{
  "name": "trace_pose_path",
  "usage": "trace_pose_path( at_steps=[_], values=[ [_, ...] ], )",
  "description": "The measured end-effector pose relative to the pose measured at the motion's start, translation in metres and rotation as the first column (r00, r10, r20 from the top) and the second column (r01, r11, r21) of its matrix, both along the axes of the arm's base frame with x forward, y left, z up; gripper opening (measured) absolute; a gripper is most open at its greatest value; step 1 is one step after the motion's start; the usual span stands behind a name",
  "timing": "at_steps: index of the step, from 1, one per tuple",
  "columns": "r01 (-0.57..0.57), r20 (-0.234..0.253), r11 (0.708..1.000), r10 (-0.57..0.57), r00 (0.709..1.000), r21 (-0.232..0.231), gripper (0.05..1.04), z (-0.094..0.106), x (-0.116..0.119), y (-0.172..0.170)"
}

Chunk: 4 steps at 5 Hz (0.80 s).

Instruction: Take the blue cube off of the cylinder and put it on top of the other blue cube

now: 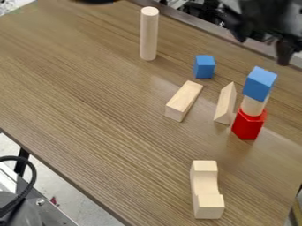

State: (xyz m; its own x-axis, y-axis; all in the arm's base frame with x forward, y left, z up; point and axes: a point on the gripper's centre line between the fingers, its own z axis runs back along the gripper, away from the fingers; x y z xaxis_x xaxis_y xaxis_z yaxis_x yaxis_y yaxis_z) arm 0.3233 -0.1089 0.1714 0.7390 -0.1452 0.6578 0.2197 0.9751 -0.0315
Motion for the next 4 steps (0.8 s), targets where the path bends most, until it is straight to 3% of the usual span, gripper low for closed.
trace_pose_path(
  at_steps=[2, 4],
  values=[
    [-0.032, -0.02, 0.999, 0.032, 0.999, 0.007, 1.0, -0.003, 0.025, -0.007],
    [-0.042, -0.071, 0.999, 0.042, 0.997, 0.008, 1.0, -0.023, 0.023, -0.007]
  ],
)
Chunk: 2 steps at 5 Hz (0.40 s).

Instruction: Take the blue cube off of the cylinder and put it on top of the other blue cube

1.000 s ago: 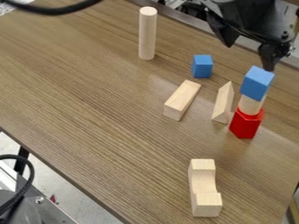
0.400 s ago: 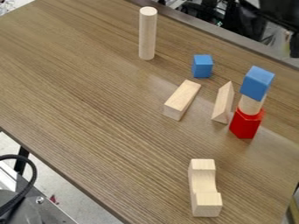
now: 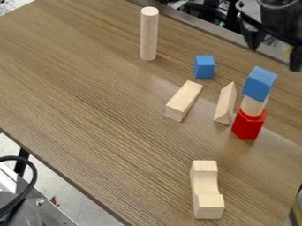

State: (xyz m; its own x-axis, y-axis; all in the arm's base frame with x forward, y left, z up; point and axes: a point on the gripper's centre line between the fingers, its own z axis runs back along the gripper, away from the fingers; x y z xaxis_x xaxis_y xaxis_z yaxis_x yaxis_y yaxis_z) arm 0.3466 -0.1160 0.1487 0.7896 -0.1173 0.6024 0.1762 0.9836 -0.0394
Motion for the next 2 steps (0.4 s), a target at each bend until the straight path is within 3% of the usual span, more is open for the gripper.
trace_pose_path(
  at_steps=[2],
  values=[
    [-0.054, -0.032, 0.998, 0.055, 0.998, 0.008, 1.0, -0.018, -0.003, 0.002]
  ],
)
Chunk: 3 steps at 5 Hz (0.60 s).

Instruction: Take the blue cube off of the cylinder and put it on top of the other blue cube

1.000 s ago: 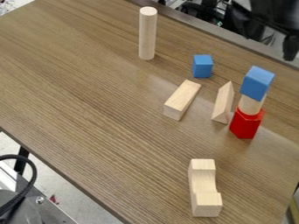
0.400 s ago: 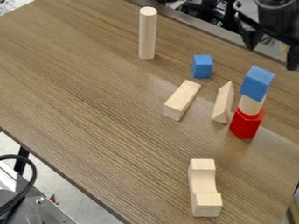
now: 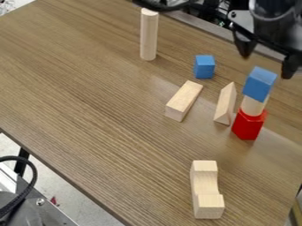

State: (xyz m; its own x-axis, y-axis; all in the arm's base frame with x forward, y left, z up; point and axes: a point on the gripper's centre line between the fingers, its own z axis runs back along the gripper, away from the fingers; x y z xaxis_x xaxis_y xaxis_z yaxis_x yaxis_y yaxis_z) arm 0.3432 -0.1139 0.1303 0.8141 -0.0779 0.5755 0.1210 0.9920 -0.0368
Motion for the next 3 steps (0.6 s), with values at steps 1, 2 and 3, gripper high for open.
trace_pose_path(
  at_steps=[1, 2, 3],
  values=[
    [-0.004, -0.005, 1.0, 0.004, 1.0, 0.01, 1.0, -0.008, -0.0029, -0.0015],
    [-0.035, -0.007, 0.999, 0.035, 0.999, 0.0, 1.0, -0.0128, -0.0034, -0.0024],
    [-0.03, -0.003, 1.0, 0.03, 1.0, -0.003, 0.966, -0.0126, -0.0035, -0.0052]
  ],
)
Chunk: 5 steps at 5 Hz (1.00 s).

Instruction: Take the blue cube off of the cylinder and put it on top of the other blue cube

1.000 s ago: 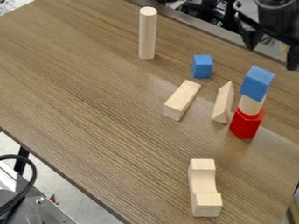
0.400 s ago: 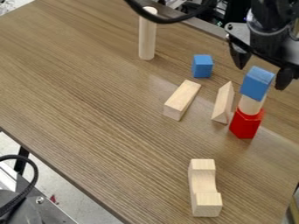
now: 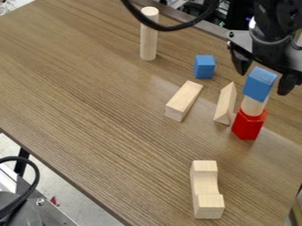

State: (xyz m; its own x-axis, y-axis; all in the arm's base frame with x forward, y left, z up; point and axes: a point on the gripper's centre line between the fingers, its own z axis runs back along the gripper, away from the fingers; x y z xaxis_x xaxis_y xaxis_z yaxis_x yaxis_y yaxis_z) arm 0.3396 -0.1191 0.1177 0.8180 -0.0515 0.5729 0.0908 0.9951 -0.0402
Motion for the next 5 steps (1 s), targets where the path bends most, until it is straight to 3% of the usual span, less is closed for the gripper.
trace_pose_path(
  at_steps=[1, 2, 3, 4, 5],
  values=[
    [0.003, 0.016, 1.0, -0.003, 1.0, -0.004, 0.692, -0.001, 0.003, -0.001],
    [0.008, 0.024, 1.0, -0.008, 1.0, -0.008, 0.554, 0.0, 0.004, -0.002],
    [0.013, 0.026, 1.0, -0.013, 1.0, -0.004, 0.554, 0.001, 0.004, -0.002],
    [0.0, 0.094, 1.0, 0.001, 0.996, -0.01, 0.554, 0.03, 0.006, 0.007],
    [-0.085, 0.147, 0.996, 0.086, 0.985, -0.017, 0.554, 0.052, 0.008, 0.027]
  ],
)
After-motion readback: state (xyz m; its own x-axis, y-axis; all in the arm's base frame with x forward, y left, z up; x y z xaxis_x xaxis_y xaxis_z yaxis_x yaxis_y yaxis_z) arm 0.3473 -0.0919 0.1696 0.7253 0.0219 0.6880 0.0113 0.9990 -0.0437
